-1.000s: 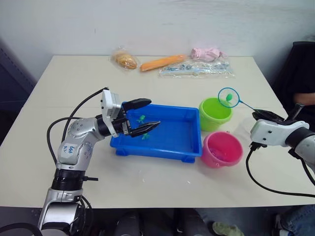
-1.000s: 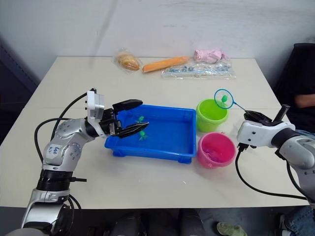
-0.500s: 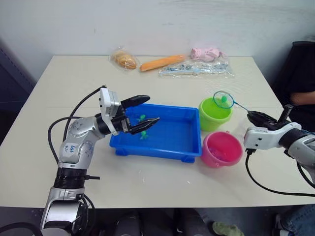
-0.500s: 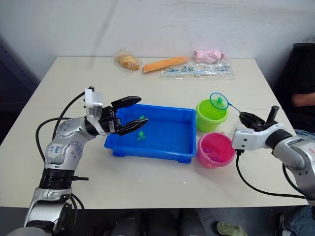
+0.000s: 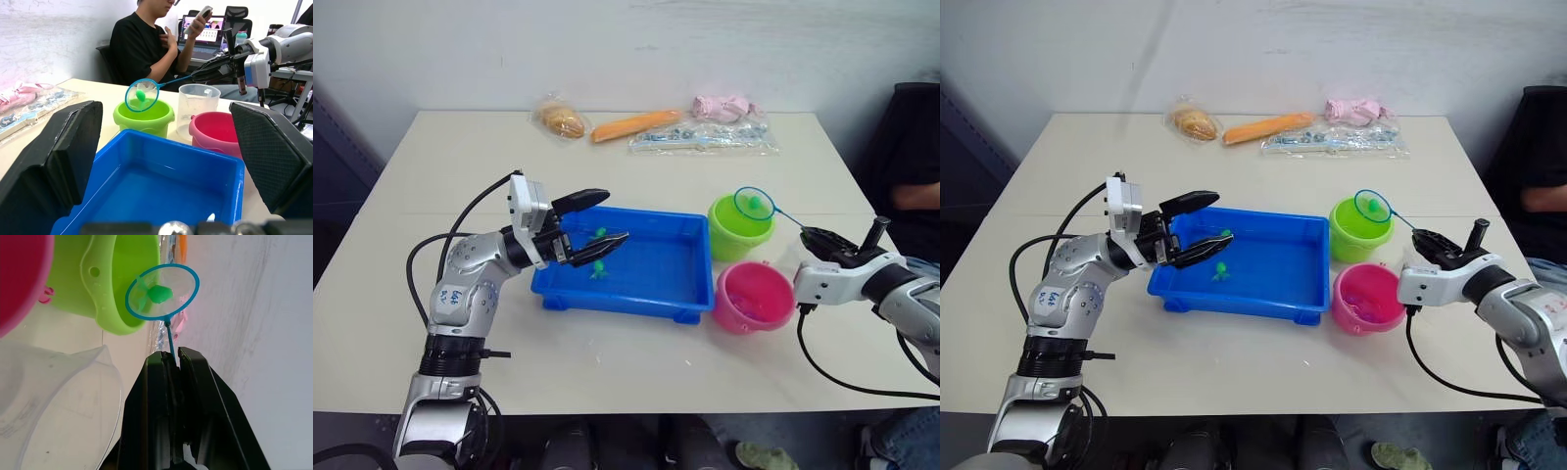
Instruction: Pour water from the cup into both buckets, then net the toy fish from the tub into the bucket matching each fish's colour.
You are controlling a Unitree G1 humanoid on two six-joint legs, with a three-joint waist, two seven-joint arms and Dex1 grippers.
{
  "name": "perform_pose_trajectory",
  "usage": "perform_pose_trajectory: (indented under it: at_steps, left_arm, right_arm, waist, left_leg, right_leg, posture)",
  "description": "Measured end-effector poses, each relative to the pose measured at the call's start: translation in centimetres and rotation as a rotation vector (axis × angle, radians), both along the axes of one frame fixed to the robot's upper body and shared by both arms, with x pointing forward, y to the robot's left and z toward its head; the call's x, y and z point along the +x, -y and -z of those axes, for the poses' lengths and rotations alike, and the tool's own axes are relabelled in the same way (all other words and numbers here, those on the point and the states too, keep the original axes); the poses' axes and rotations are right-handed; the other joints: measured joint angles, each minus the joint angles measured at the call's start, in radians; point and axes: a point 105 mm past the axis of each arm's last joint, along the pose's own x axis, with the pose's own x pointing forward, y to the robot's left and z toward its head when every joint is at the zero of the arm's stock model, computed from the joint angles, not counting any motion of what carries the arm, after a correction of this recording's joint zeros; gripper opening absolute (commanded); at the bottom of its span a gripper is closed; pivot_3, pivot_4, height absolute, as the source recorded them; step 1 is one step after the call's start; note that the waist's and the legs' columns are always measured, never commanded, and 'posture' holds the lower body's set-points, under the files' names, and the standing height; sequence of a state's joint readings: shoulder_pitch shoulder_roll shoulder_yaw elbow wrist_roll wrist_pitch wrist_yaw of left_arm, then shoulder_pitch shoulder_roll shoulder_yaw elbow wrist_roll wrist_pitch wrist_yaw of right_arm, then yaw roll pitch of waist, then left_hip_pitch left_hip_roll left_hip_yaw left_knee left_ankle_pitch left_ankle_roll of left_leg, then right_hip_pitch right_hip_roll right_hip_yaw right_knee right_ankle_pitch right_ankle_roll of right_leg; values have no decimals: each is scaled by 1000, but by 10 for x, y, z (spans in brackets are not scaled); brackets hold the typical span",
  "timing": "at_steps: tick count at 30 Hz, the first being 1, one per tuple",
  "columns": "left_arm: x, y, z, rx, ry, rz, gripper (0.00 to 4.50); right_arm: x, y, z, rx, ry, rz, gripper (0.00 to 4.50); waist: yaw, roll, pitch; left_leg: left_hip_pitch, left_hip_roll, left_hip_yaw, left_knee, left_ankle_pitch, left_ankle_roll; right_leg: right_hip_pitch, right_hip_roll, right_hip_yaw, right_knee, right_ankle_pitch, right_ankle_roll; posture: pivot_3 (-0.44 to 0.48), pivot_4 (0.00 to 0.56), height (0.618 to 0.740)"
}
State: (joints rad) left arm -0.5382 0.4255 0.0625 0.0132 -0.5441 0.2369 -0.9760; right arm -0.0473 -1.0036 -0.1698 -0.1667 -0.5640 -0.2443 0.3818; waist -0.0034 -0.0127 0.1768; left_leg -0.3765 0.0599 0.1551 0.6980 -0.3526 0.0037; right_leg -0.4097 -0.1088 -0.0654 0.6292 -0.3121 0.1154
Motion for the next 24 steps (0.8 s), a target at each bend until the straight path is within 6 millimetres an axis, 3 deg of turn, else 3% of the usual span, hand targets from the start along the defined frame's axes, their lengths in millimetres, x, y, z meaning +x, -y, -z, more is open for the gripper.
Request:
perform_pose_trajectory:
  at_steps: [6,17,19,24]
  left_arm:
    - [0,0,0,1,1,-1,4467]
    - [0,-1,0,0,0,-5,4467]
    - [1,-1,0,0,0,-6,4467]
    - [-1,-16,5,25,-3,-37,4467]
  right_arm:
    - [-4,-3,8,-35,-35,-37,0]
    - [4,1,-9,1,26,-8,0]
    - [5,0,-16,81,51,-11,0]
    - [6,-26,-35,541,-25,-125,0]
  waist:
    - [1,0,0]
    - [-1,0,0]
    - [-1,0,0]
    - [-8,0,0]
  left_leg:
    - [0,0,1,0,0,0]
    - [1,2,1,1,1,-1]
    - [1,3,1,1,1,-2]
    - [2,4,0,0,1,-2]
  right_leg:
    - [0,0,1,0,0,0]
    - [0,3,2,1,0,0]
    - [0,4,3,1,0,0]
    - [0,7,5,2,0,-1]
  posture:
    - [0,150,740]
    - [0,150,740]
    - [0,150,740]
    - [0,150,740]
